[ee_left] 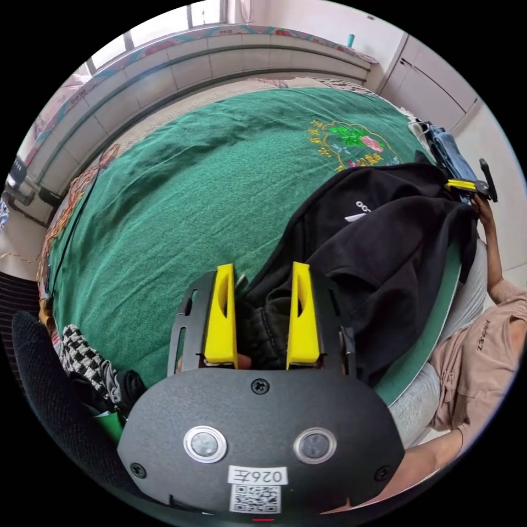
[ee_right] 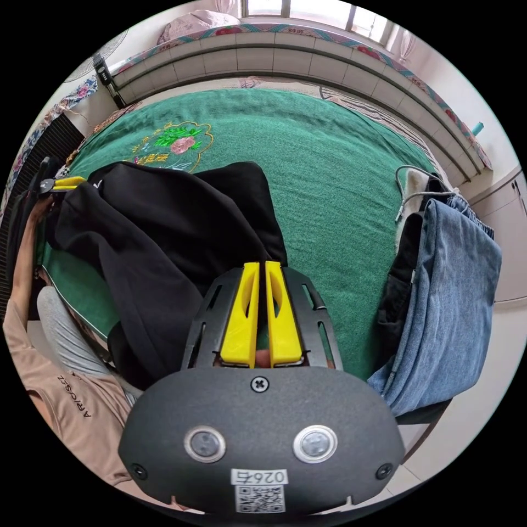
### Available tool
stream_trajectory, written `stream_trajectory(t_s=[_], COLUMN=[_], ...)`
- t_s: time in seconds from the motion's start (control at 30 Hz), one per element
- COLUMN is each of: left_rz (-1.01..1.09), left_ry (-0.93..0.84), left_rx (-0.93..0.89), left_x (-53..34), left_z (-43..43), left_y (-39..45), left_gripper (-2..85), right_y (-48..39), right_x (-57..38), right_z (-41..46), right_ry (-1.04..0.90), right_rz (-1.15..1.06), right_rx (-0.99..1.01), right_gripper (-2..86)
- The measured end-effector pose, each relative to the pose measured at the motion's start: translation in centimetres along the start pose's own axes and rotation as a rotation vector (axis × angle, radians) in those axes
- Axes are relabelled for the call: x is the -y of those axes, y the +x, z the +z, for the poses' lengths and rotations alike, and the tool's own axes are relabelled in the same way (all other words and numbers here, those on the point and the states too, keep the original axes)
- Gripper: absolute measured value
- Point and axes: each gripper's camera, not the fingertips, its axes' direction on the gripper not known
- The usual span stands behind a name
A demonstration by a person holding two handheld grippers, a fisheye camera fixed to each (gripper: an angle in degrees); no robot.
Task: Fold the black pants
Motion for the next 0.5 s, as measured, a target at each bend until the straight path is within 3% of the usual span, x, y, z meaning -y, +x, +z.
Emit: stream_trajectory(t_s=[0.1, 0.23, 0.37, 0.5], left_rz=[0.091, 0.149, 0.101, 0.036], left_ry=[-0.060, -0.089, 0.044, 0.182], left_rx=[0.002, 0.229, 0.328, 0.470], left_x=[0.3, -0.8, -4.5, -10.8], left_z=[-1.0, -3.7, -10.1, -19.5], left_y=[2.6, 7.2, 9.9, 13.4], left_gripper=[3.8, 0.7, 0.1, -0.1], right_y=[-0.6, -2.0, -2.4, -2.1], right_x=[-0.1, -1.1, -3.5, -8.0], right_z=[0.1, -0.7, -3.3, -8.2], right_ry=[-0.022, -0.007, 0.110, 0.352], right_rz=[-0.001, -0.013, 0.028, 0.117], right_rx=[-0.019, -0.095, -0.163, -0.142], right_gripper=[-1.3, -1.5, -1.6, -1.6])
